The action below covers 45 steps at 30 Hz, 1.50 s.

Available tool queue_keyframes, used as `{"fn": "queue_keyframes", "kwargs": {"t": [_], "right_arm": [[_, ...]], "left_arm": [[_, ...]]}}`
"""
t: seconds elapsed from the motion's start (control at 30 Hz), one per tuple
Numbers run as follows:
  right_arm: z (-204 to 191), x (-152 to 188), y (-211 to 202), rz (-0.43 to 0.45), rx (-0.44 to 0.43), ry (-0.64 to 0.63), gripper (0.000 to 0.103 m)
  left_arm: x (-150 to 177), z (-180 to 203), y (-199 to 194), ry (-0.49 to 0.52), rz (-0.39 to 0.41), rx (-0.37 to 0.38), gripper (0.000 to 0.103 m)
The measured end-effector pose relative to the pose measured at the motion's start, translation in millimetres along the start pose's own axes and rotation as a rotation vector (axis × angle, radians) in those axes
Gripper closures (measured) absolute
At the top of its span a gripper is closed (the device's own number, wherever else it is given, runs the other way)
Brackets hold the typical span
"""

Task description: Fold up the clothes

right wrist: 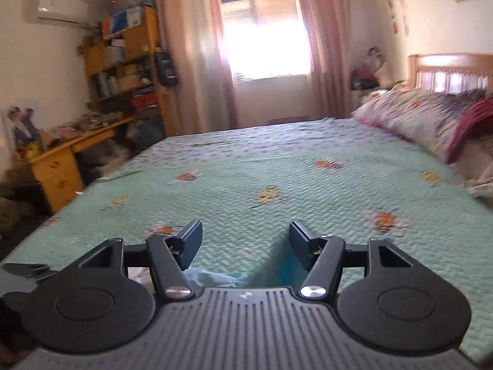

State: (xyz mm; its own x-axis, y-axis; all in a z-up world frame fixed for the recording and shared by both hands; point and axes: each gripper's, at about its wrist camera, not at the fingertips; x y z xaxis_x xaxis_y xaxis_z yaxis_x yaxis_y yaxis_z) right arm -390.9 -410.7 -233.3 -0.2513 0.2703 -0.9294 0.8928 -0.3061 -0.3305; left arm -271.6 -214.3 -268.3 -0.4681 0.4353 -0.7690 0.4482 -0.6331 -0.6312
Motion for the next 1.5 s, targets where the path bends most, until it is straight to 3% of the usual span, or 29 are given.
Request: {"fn": "queue_keyframes", "kwargs": {"t": [0.07, 0.23, 0.43, 0.6, 1.13, 1.5], "right_arm": [[-12.7, -2.5, 0.6, -0.043, 0.014, -0.047, 0.028], [-44.7, -6.2, 2.5, -0.178, -0.003, -0.152, 0.023], [-85.4, 5.6, 15.0, -0.283, 0.065, -0.256, 0.023], [-107.2, 13.8, 18.3, -0.314, 0.036, -0.307, 0.023], [-171.8, -7.1, 14.7, -0.257, -0.039, -0.439, 0.022], [-185.5, -17.7, 10.2, -0.225, -0.058, -0.454, 0.022]], "left_arm": [[0.9, 0.6, -5.0, -0.005, -0.001, 0.001, 0.005], [-0.6, 4.7, -17.2, -0.01, -0.002, -0.044, 0.005], [6.8, -2.3, -24.0, -0.043, -0.036, -0.104, 0.005], [16.8, -13.1, -26.9, -0.075, -0.055, -0.123, 0.005], [24.3, -35.9, -25.2, -0.168, -0.084, -0.164, 0.005], [25.5, -45.2, -26.7, -0.205, -0.085, -0.182, 0.005]]}}
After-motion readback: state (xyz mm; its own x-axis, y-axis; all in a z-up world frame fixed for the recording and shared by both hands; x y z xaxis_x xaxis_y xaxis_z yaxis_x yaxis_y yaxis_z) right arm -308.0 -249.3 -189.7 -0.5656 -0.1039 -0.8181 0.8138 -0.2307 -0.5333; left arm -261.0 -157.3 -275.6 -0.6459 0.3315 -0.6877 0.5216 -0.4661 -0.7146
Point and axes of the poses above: each gripper's, at about its wrist camera, not at the fingertips, and y roughly the way its jaws point, z to its right, x to its underside, and after that the axes turned 1 degree about z, right-handed
